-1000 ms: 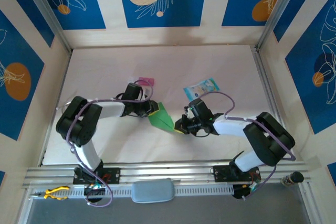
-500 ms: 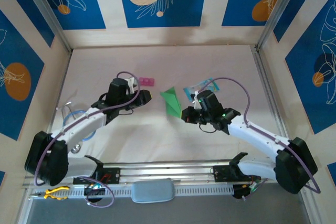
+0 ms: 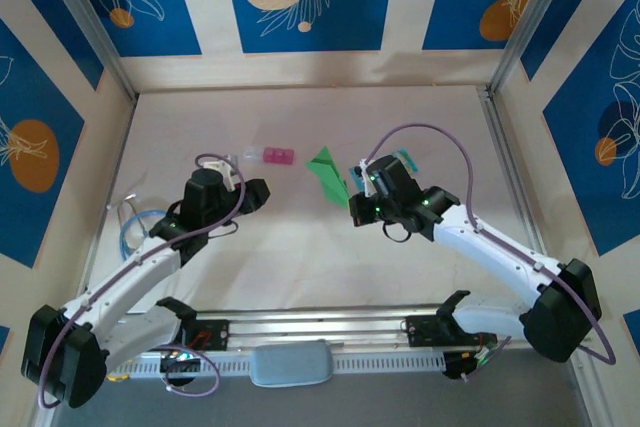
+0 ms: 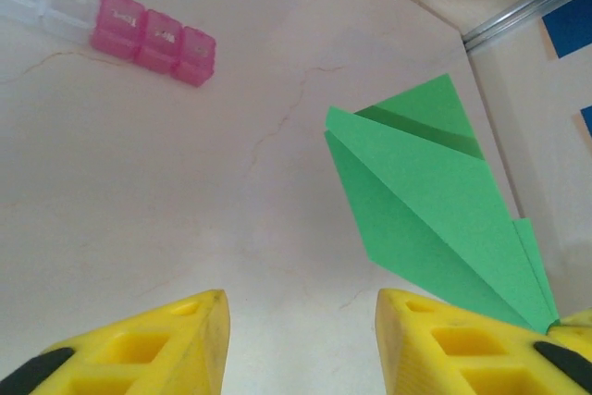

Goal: Fold a paper plane with a square sheet of paper (pick it up from the middle)
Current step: Turn over the paper at the center of the table.

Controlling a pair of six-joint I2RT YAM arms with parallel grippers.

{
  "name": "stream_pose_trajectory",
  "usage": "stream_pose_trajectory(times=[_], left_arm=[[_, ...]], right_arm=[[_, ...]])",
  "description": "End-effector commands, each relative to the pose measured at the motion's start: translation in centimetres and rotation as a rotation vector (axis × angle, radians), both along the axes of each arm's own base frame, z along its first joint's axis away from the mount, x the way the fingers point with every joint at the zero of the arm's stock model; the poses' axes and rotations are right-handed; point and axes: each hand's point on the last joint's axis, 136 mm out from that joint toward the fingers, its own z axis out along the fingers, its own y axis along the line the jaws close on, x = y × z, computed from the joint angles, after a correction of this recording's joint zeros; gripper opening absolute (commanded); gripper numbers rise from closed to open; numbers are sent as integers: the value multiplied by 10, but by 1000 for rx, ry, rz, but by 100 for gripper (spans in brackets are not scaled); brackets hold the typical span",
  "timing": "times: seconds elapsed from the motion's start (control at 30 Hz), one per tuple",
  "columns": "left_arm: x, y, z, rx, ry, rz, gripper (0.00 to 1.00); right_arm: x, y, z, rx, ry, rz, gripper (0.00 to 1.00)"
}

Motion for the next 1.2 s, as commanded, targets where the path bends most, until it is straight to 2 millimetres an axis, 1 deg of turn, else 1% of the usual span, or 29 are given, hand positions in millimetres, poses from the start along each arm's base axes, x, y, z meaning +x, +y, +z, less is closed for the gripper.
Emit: stream_pose_trajectory(times=[0.0,0.1,0.17,0.27,0.43,0.5,0.57,0.63,0.77,0.93,1.07,1.17], left_arm=[[-3,12,-5,35,-5,36,49],[-5,14,-7,38,-5,42,54],[-6,16,-9,42,-2,45,56],[-6,19,-10,57,3,49,62],[-6,29,-12,93,9,78,79],[-6,33,-11,106,9,86,84],[-7,36,-11,117,9,93,87],[-7,40,-11,130,10,102,91],[-8,46,-12,148,11,120,92],[-7,52,-13,160,13,145,93],[-7,57,-13,162,14,166,93],[-7,58,-13,158,16,172,93]], right_arm=[[2,-15,-1,-170,-57,28,3],[6,-18,-1,-275,-111,38,2],[10,-25,-1,-356,-142,20,2],[16,-32,2,-482,-196,7,2],[23,-44,4,-726,-282,-26,2],[23,-47,2,-800,-300,-47,1],[22,-46,-1,-857,-315,-54,2],[19,-37,-11,-895,-320,-19,2],[9,-16,-36,-955,-306,73,1],[-13,21,-68,-966,-254,228,2],[-32,47,-85,-877,-182,307,6],[-44,65,-93,-730,-99,333,11]])
